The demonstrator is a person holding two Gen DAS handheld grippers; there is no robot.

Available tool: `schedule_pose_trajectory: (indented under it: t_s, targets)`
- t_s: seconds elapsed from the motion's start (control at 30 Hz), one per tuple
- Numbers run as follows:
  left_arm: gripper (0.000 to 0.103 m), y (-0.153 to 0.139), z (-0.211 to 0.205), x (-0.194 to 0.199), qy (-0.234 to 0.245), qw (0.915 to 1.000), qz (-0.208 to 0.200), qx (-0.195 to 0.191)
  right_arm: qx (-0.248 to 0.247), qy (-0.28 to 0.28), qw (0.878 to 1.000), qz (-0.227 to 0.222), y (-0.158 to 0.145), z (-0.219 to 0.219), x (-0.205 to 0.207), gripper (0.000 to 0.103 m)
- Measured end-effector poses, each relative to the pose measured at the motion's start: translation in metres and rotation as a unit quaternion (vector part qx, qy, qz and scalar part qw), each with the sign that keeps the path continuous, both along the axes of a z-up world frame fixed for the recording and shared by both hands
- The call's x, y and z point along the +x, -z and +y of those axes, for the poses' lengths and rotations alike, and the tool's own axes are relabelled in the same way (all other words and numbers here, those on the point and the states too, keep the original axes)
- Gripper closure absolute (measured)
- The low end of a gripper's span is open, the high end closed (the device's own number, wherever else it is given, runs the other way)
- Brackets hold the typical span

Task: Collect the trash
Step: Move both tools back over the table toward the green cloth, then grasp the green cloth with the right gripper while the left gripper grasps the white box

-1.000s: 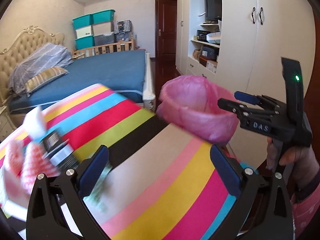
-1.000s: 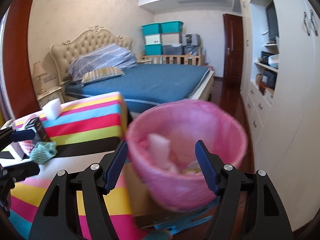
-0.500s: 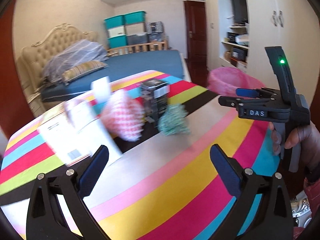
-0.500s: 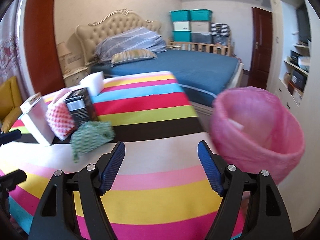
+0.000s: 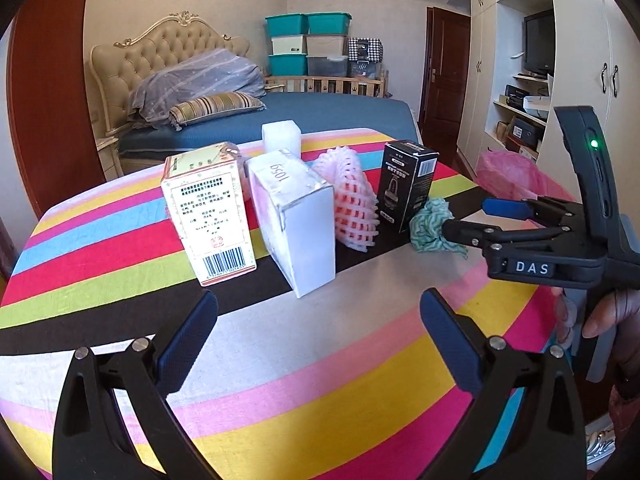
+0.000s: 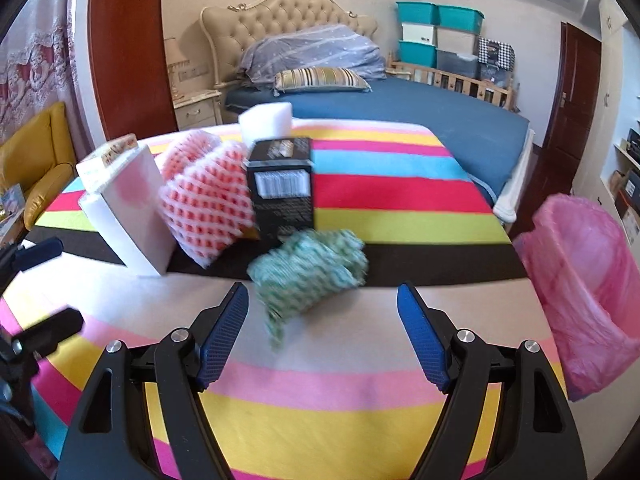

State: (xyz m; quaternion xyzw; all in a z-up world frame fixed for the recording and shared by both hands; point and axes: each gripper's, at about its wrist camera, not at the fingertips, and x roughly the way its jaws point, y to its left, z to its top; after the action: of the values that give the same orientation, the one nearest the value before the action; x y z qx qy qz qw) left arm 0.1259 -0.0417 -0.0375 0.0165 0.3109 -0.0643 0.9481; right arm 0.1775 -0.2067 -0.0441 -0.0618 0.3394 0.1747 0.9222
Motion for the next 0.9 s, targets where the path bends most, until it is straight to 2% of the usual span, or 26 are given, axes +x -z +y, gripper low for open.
schedule_pose_trajectory:
  t_s: [0.13, 0.3, 0.37, 0.4, 0.43, 0.5, 0.8, 0.83, 0.9]
  targets:
    - [0.005, 0.001, -0.001, -0.001, -0.002, 1.0, 0.003, -0.001, -0.012, 0.006, 0.999, 0.032, 0.01, 0.013, 0.013, 0.026]
    - [0.005, 0.0, -0.001, 0.008, -0.008, 0.9999, 0.007, -0.009, -0.004, 0.016, 0.999, 0.049, 0.013, 0.017, 0.023, 0.029]
    - [0.005, -0.002, -0.002, 0.013, -0.011, 0.9999, 0.007, -0.01, -0.004, 0.01, 0.998, 0.057, 0.014, 0.018, 0.026, 0.047]
    - [0.005, -0.003, -0.003, 0.016, -0.013, 0.9999, 0.006, -0.009, -0.002, 0.005, 0.998, 0.057, 0.014, 0.017, 0.024, 0.062]
    - [0.005, -0.003, -0.005, 0.02, -0.015, 0.9998, 0.006, -0.009, 0.0, 0.001, 0.999, 0.053, 0.013, 0.016, 0.022, 0.07]
    - [0.005, -0.004, -0.006, 0.026, -0.019, 0.9997, 0.007, -0.011, -0.004, 0.002, 0.999, 0.037, 0.01, 0.015, 0.015, 0.075]
    - [0.006, -0.005, -0.02, 0.065, -0.044, 0.9988, 0.015, 0.011, 0.026, 0.011, 0.999, 0.019, 0.006, -0.015, -0.01, 0.078]
    - [0.009, -0.004, -0.021, 0.068, -0.048, 0.9986, 0.014, 0.017, 0.029, 0.008, 0.999, 0.02, 0.007, -0.017, -0.012, 0.078]
    - [0.022, -0.001, -0.022, 0.072, -0.049, 0.9985, 0.016, 0.02, 0.034, 0.004, 0.999, 0.02, 0.009, -0.021, -0.016, 0.078]
